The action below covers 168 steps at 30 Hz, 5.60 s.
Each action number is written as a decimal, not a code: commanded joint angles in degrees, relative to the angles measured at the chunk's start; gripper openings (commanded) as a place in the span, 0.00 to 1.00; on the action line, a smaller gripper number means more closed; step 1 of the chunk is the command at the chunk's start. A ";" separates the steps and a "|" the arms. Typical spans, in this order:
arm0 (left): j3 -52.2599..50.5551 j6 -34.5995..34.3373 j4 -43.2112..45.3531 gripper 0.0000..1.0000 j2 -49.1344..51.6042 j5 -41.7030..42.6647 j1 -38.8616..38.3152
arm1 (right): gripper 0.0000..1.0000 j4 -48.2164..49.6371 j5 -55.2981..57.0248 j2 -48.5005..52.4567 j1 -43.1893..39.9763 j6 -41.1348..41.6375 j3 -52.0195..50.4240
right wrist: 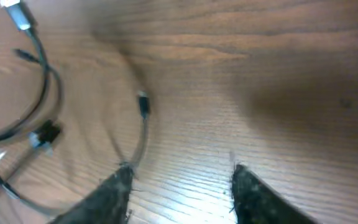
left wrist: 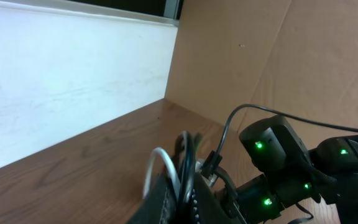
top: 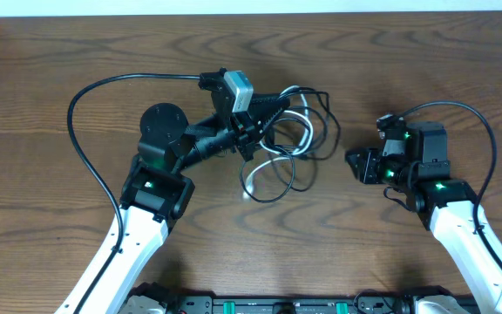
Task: Untangle cables
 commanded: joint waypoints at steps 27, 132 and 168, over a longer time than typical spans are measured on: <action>1.11 3.39 -4.92 0.08 -1.07 -2.27 0.66 | 0.71 7.76 -30.69 -0.26 -0.24 -5.57 0.04; 1.11 -38.05 -10.95 0.08 -0.63 -10.78 0.24 | 0.79 19.52 -22.10 -0.24 12.87 40.09 0.04; 1.11 -37.16 -6.60 0.08 0.87 -12.39 -7.45 | 0.01 21.51 -17.46 -0.26 9.88 31.71 0.04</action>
